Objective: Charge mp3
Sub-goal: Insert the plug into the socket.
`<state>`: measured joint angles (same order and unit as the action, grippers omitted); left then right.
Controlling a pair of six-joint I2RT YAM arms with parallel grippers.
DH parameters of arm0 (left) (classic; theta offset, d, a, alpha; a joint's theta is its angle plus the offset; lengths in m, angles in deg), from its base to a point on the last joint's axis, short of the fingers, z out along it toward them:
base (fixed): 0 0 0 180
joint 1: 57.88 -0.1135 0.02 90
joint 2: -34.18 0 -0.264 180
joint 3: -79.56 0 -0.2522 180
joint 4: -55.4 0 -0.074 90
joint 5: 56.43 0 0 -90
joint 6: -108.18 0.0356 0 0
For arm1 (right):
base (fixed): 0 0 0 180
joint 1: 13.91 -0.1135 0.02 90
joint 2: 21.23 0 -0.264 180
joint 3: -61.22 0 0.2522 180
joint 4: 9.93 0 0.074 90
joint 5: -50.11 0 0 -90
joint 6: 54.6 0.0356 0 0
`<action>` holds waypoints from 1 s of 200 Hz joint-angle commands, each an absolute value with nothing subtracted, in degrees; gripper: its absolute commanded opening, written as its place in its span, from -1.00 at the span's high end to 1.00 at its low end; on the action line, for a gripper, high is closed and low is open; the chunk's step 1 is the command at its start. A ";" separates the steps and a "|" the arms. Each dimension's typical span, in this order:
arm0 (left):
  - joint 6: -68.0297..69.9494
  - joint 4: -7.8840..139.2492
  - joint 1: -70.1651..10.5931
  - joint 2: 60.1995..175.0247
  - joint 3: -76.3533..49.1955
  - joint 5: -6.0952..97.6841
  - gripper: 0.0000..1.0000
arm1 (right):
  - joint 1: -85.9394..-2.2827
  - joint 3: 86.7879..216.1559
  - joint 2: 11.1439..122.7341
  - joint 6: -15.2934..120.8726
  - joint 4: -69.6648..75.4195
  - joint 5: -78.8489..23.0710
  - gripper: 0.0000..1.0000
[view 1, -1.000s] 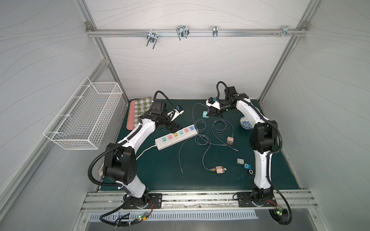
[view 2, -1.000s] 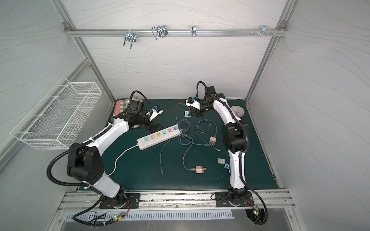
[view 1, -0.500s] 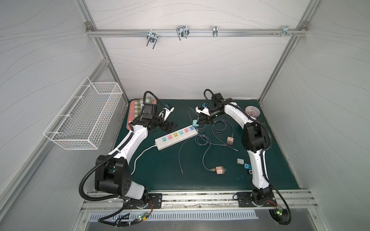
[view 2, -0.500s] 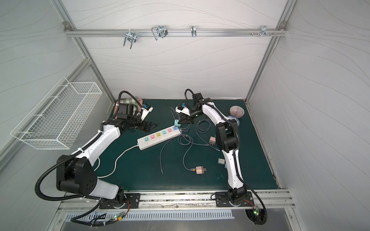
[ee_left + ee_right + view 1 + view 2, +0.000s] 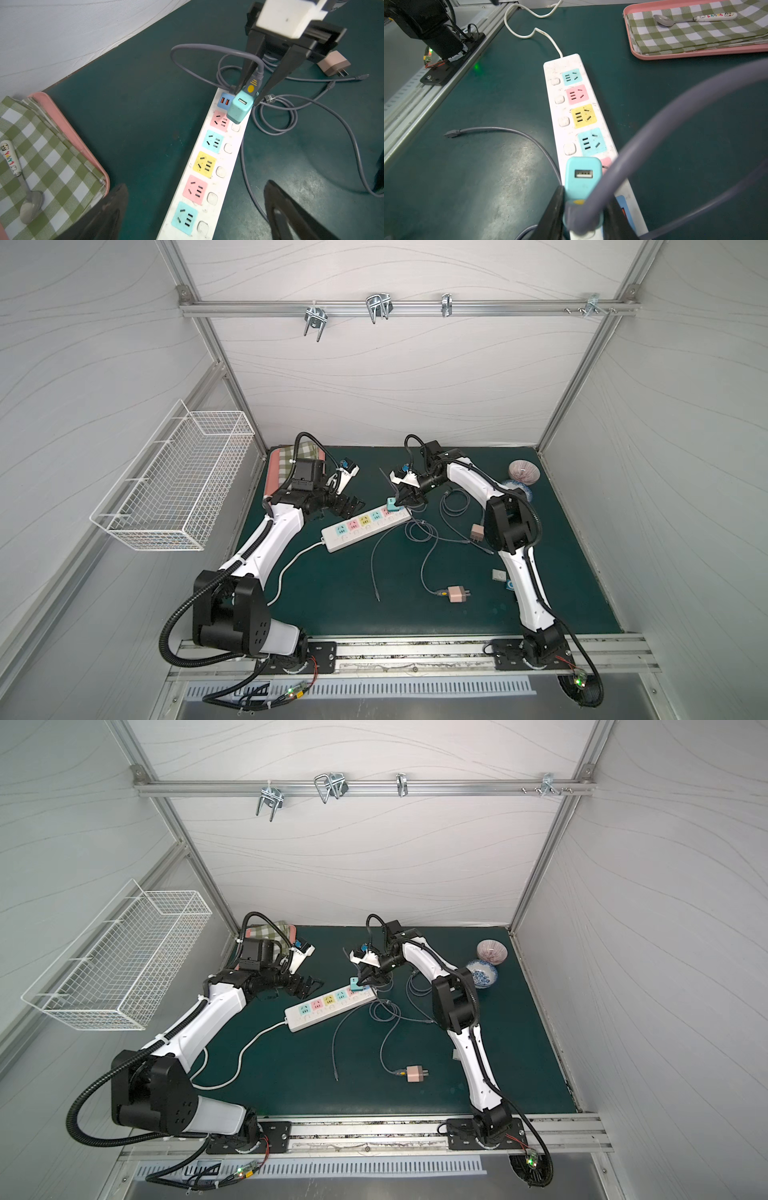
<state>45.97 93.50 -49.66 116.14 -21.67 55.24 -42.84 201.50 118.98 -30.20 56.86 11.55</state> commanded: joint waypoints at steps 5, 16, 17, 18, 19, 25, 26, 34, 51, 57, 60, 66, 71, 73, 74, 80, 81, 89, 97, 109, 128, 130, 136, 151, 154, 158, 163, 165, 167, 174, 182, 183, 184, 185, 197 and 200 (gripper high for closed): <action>48.78 94.71 -49.91 115.67 -21.03 56.21 -0.90 | -44.11 204.17 121.39 -34.61 58.96 11.10 1.00; 48.68 94.73 -49.89 115.61 -21.03 56.40 -0.90 | -44.23 204.35 121.76 -35.23 58.61 10.54 1.00; 48.68 94.74 -49.89 115.59 -21.03 56.45 -0.90 | -44.19 204.44 121.81 -35.29 58.60 10.46 1.00; 48.68 94.74 -49.89 115.58 -21.03 56.52 -0.89 | -44.21 204.49 121.79 -35.32 58.59 10.42 1.00; 48.68 94.74 -49.93 115.62 -21.03 56.60 -0.89 | -44.22 204.51 121.83 -35.38 58.59 10.40 1.00; 48.76 94.74 -49.90 115.49 -21.03 56.76 -0.89 | -44.19 204.80 122.12 -35.67 58.46 10.31 1.00; 48.76 94.78 -49.89 115.48 -21.03 56.76 -0.89 | -44.12 204.80 122.17 -35.73 58.48 10.22 1.00; 48.61 94.73 -49.93 115.40 -21.03 56.77 -0.89 | -44.10 205.13 122.48 -36.02 58.16 9.95 1.00; 48.77 94.81 -49.91 115.31 -21.27 56.79 -0.89 | -44.11 206.45 123.29 -36.07 58.00 10.24 1.00; 48.72 94.88 -49.84 115.24 -21.29 56.83 -0.89 | -44.19 206.64 123.42 -36.13 57.86 10.51 1.00; 48.68 94.84 -49.89 115.22 -21.36 56.81 -0.89 | -44.22 206.76 123.52 -36.14 57.80 10.74 1.00; 48.68 94.89 -49.89 115.14 -21.38 56.80 -0.89 | -44.23 206.95 123.72 -36.14 57.79 11.12 1.00; 48.62 94.93 -49.89 115.05 -21.44 56.90 -0.89 | -44.17 207.02 123.87 -36.18 57.79 11.39 1.00; 48.60 94.92 -49.89 115.04 -21.42 56.84 -0.89 | -44.15 207.04 123.88 -36.21 57.79 11.60 1.00; 48.59 94.92 -49.89 115.00 -21.44 56.85 -0.89 | -44.19 207.06 123.88 -36.22 57.79 11.70 1.00; 48.59 95.02 -49.89 114.88 -21.54 56.94 -0.89 | -44.22 206.96 123.95 -36.59 57.88 11.96 1.00; 48.59 95.06 -49.89 114.87 -21.51 56.94 -0.89 | -44.23 206.98 123.96 -36.63 57.88 12.01 1.00; 48.59 95.03 -49.89 114.70 -21.64 56.94 -0.89 | -44.17 206.99 124.17 -36.99 58.03 12.25 1.00; 48.50 95.01 -49.93 114.55 -21.75 57.02 -0.89 | -44.21 206.82 124.26 -37.19 57.88 12.45 1.00; 48.50 95.02 -49.88 114.38 -21.95 57.10 -0.89 | -44.12 206.88 124.50 -37.24 57.80 13.41 1.00; 48.59 95.26 -49.88 114.27 -22.00 57.06 -0.89 | -44.20 206.82 124.49 -37.94 58.68 14.16 1.00; 48.59 95.29 -49.88 114.25 -22.00 57.11 -0.89 | -44.22 206.77 124.36 -38.15 58.83 14.23 1.00; 48.59 95.34 -49.88 114.25 -22.00 57.03 -0.89 | -44.32 206.42 124.25 -38.69 59.16 14.35 1.00; 48.62 95.46 -49.89 113.94 -22.08 57.03 -0.89 | -44.40 205.25 123.85 -39.21 59.25 14.17 1.00; 48.59 95.47 -49.89 113.86 -22.08 57.03 -0.89 | -44.48 205.09 123.80 -39.39 59.27 14.01 1.00; 48.59 95.47 -49.89 113.78 -22.09 57.06 -0.89 | -44.56 204.79 123.73 -39.66 59.45 13.79 1.00; 48.59 95.45 -49.88 113.60 -22.22 57.16 -0.89 | -44.65 204.45 123.75 -39.82 59.37 13.53 1.00; 48.59 95.49 -49.89 113.60 -22.18 57.20 -0.89 | -44.71 204.31 123.76 -39.87 59.37 13.39 1.00; 48.52 95.48 -49.89 113.54 -22.20 57.14 -0.89 | -44.75 204.21 123.76 -39.97 59.40 13.33 1.00; 48.50 95.44 -49.89 113.38 -22.41 57.36 -0.89 | -44.91 203.76 123.75 -40.07 59.31 12.95 1.00; 48.44 95.42 -49.89 113.20 -22.46 57.47 -0.89 | -45.04 203.51 123.74 -40.26 59.43 13.02 1.00; 48.43 95.39 -49.89 113.20 -22.45 57.51 -0.89 | -45.07 203.49 123.77 -40.26 59.40 13.02 1.00; 48.42 95.42 -49.89 113.15 -22.48 57.54 -0.89 | -45.14 203.40 123.78 -40.27 59.48 13.02 1.00; 48.42 95.39 -49.89 113.13 -22.50 57.55 -0.89 | -45.17 203.35 123.74 -40.27 59.47 12.93 1.00; 48.33 95.41 -49.89 112.82 -22.77 57.70 -0.89 | -45.61 203.04 123.78 -40.71 59.67 12.24 1.00; 48.33 95.42 -49.89 112.71 -22.78 57.73 -0.89 | -45.70 203.04 123.79 -40.91 59.83 11.97 1.00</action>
